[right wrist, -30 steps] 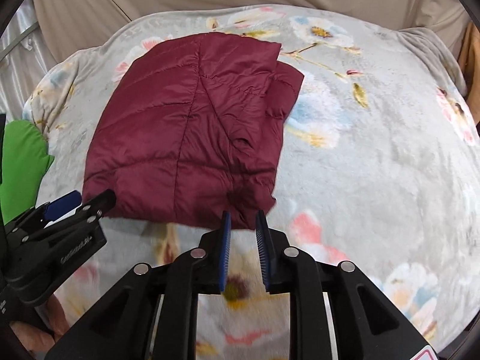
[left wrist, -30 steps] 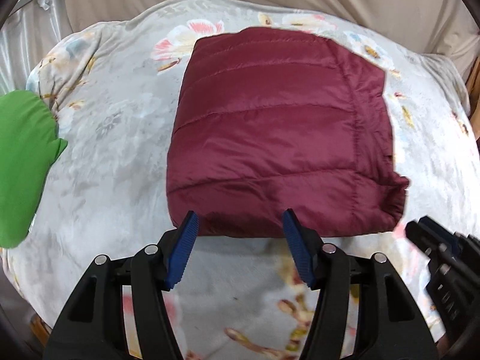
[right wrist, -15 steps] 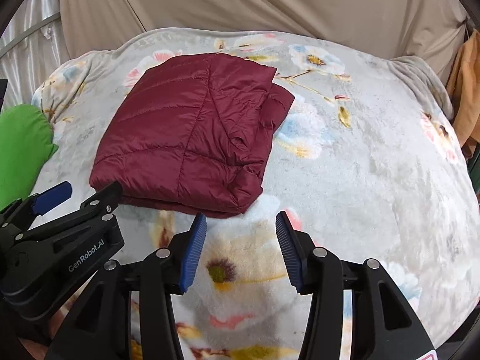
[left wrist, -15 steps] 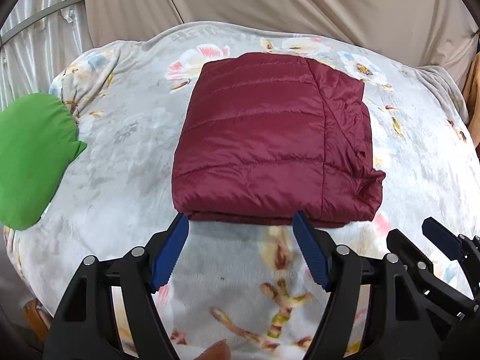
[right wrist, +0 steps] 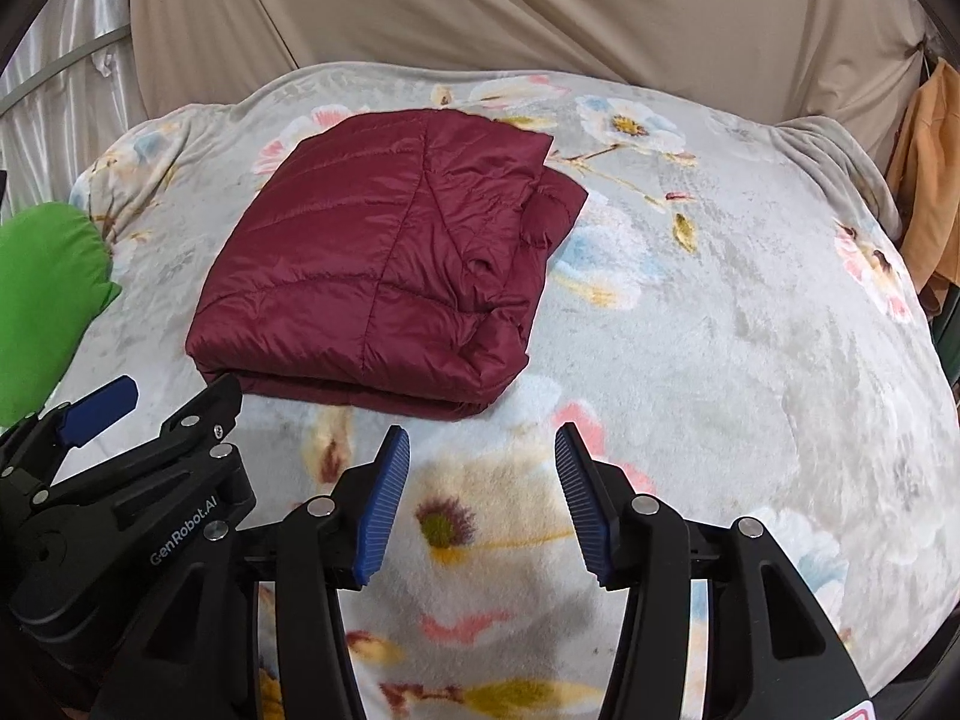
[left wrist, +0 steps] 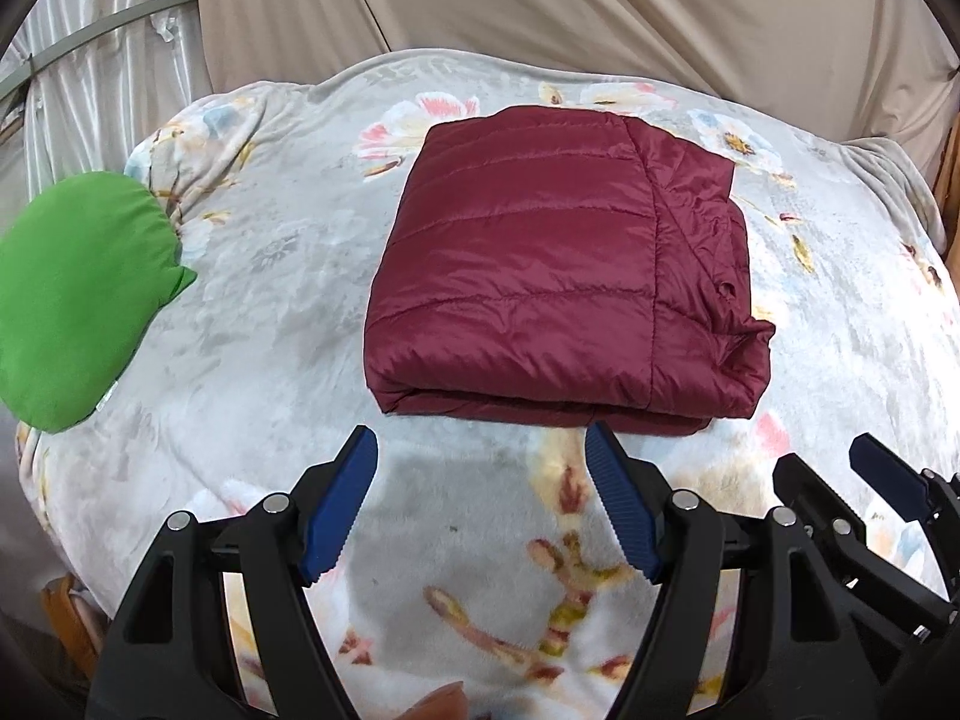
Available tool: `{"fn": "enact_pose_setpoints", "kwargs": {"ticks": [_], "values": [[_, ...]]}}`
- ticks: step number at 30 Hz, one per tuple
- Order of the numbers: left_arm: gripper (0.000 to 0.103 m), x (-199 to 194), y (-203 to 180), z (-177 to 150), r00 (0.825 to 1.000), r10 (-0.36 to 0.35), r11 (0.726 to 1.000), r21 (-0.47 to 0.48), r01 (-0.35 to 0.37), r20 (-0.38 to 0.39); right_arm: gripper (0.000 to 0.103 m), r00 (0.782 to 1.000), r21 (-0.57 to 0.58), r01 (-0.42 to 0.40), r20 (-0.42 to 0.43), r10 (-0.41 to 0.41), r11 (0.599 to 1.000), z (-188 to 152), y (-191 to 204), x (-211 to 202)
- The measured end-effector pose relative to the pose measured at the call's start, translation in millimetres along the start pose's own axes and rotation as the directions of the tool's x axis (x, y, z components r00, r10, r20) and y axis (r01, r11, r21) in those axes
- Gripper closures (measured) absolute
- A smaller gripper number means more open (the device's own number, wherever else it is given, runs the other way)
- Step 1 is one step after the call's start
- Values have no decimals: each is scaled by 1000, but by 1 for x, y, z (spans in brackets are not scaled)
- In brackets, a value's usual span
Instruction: Fold large clothes
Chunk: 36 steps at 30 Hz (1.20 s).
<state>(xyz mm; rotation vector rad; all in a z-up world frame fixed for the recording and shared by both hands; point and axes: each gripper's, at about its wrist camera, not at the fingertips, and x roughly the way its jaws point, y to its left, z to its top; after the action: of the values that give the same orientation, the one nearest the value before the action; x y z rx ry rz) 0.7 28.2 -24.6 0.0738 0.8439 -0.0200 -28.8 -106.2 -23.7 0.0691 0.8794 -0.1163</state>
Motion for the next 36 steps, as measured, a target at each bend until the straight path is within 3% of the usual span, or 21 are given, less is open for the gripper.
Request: {"fn": "enact_pose_setpoints", "kwargs": {"ticks": [10,16,36], "values": [[33,4,6,-15,999,-20,1000,-6,20,-39,53,1000,21,-12,-28,13,1000,-14,5,6],[20,8,9,-21,998,22,1000,-8,-22,-60,53,999,30,-15,-47,16,999,-21,5,10],[26,11,7,-24,998,25,999,-21,-27,-59,53,999,15,-10,-49,11,1000,-24,6,14]]}}
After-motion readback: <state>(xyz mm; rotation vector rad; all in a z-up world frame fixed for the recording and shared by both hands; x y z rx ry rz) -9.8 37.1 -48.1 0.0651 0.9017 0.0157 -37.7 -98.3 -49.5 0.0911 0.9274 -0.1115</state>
